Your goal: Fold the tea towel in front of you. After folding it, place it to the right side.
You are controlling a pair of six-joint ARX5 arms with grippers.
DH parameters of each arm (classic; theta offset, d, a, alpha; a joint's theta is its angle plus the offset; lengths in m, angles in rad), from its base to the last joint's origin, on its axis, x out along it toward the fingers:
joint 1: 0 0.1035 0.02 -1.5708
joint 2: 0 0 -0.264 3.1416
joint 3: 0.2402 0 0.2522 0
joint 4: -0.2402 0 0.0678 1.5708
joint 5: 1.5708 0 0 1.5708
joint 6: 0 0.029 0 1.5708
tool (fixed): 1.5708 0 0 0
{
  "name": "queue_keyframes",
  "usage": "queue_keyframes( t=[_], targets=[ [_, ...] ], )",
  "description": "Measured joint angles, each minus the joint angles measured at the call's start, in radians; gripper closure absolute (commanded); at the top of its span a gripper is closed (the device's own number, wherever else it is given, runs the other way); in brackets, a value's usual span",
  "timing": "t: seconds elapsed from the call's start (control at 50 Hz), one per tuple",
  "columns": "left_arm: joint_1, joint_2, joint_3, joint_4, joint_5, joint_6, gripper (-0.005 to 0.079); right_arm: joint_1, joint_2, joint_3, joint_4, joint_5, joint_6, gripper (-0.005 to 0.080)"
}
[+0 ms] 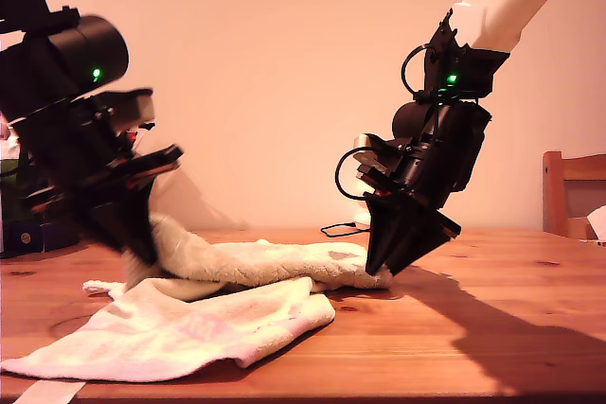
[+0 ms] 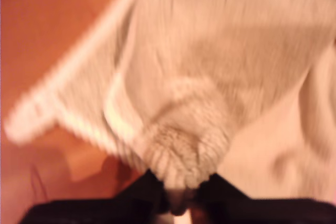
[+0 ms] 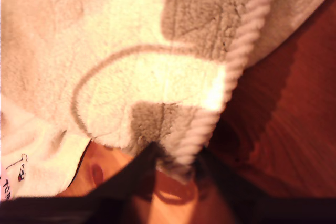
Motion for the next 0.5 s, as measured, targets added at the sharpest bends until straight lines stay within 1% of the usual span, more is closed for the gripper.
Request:
queue_keyframes(
  t=[0.06,0.14,0.2,0.28,0.36,0.5],
  targets=[
    [0.000,0.000,0.000,0.008,0.000,0.000,0.0762,0.000,0.000,0.000,0.000,0.000,0.000,0.0721],
    [0.000,0.000,0.000,0.009,0.000,0.000,0.0762,0.000,0.000,0.000,0.002,0.000,0.000,0.0729],
    [0.000,0.000,0.000,0.008,0.000,0.000,0.0762,0.000,0.000,0.000,0.002,0.000,0.000,0.0765],
    [0.000,0.000,0.000,0.003,0.000,0.001,0.0762,0.000,0.000,0.000,0.002,0.001,0.000,0.0766],
    [0.000,0.000,0.000,-0.027,0.002,0.013,0.0762,0.000,0.000,0.000,0.003,0.002,0.000,0.0766],
    [0.010,0.000,0.000,-0.109,0.007,0.076,0.0762,0.000,0.000,0.000,-0.003,0.010,0.000,0.0766]
  ],
)
